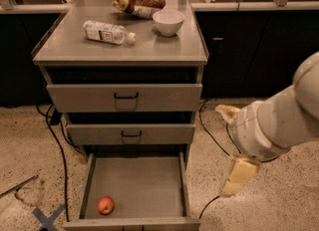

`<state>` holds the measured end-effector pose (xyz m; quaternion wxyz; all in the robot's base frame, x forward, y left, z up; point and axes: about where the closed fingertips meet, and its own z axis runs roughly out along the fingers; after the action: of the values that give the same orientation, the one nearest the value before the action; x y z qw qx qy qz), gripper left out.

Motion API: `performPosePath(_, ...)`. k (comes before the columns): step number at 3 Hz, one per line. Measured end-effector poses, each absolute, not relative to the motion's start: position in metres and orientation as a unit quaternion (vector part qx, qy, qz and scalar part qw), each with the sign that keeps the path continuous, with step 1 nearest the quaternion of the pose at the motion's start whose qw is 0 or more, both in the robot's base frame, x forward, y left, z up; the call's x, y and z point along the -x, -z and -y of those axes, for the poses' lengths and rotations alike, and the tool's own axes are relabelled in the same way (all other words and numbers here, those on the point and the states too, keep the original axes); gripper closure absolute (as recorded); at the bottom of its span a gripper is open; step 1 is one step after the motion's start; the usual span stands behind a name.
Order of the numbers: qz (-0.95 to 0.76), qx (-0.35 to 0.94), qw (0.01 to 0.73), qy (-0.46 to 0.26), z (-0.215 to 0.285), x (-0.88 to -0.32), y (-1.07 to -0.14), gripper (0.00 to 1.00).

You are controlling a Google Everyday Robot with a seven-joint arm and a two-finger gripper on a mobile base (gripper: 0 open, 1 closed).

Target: Pick apple from bottom drawer and place on counter

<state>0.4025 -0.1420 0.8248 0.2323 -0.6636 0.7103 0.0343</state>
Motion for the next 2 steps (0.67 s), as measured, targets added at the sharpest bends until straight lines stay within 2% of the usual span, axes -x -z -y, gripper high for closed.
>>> performPosePath(1, -0.699, 0.673, 0.240, -0.036, 0.1243, -0.4073, -0.7789, 0.00)
performPosePath(2, -0.699, 0.673, 0.240, -0.036, 0.1243, -0.4073, -0.7789, 0.00)
